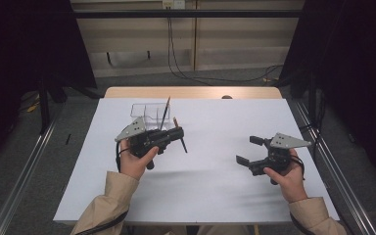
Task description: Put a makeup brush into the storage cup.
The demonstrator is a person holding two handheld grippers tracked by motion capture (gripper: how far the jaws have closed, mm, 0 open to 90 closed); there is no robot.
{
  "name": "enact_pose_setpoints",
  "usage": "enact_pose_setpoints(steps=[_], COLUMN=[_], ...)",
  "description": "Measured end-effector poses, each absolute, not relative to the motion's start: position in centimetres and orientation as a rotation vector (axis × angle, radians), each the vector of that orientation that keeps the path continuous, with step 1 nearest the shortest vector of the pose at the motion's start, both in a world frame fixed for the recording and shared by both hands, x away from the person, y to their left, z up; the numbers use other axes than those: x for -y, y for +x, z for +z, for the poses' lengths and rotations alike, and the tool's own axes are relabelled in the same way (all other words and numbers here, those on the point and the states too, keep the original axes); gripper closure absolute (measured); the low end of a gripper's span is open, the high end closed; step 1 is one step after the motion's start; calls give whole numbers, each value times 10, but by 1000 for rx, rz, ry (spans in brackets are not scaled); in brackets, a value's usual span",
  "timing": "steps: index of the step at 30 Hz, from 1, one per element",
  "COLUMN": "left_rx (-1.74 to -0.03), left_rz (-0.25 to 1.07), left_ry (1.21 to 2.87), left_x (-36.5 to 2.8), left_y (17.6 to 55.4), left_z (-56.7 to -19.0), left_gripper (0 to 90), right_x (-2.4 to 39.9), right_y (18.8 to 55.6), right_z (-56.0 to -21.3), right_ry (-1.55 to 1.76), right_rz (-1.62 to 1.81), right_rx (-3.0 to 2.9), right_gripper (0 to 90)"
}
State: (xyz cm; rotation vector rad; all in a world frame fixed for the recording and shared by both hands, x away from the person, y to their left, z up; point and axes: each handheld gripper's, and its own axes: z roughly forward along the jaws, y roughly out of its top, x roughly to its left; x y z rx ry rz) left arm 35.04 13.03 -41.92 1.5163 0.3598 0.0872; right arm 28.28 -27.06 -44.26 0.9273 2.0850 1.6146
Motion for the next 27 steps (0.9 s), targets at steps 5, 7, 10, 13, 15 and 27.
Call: enact_pose_setpoints(steps=[5, 7, 10, 13, 15, 27], left_rx=[-362, -362, -361, -364, -365, -366], left_rz=[82, 83, 85, 88, 89, 89], left_ry=[1516, 1515, 1515, 1515, 1514, 1515], left_x=[-130, -130, -131, -132, -132, -133], left_y=[350, 350, 350, 350, 350, 350], left_z=[-420, -420, -419, -419, -418, -418], left_gripper=[833, 833, 833, 833, 833, 833], right_x=[274, 276, 279, 281, 281, 285], right_y=[280, 279, 278, 277, 276, 274], right_z=[-443, -443, -443, -443, -444, -443], right_ry=[933, 936, 937, 947, 943, 941], right_rz=[1614, 1607, 1605, 1606, 1603, 1603], right_rx=[-2079, -2076, -2069, -2064, -2065, -2061], right_gripper=[35, 35, 35, 34, 34, 33])
